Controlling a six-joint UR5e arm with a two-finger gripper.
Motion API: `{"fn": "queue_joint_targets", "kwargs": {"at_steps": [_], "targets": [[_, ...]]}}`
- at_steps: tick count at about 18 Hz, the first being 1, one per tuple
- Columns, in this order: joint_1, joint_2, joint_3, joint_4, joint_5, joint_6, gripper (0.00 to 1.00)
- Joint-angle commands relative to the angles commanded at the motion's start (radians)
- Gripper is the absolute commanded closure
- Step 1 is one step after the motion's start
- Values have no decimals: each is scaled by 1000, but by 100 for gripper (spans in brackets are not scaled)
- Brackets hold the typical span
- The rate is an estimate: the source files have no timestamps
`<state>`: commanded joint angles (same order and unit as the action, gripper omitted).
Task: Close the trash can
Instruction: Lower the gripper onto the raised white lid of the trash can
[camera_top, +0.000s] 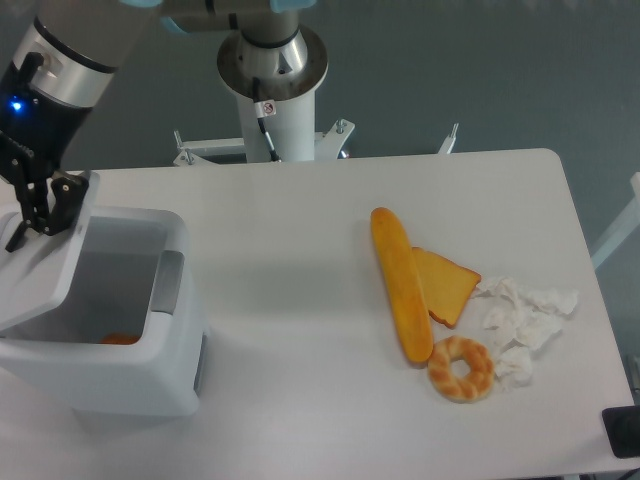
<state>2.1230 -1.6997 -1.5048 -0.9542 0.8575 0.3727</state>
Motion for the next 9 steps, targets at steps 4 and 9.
{"fn": "queue_joint_targets", "kwargs": {"at_steps": [4, 9], "targets": [[3, -2, -5, -2, 3, 29, 0], [5, -3, -9, -3, 8, 54, 0]]}}
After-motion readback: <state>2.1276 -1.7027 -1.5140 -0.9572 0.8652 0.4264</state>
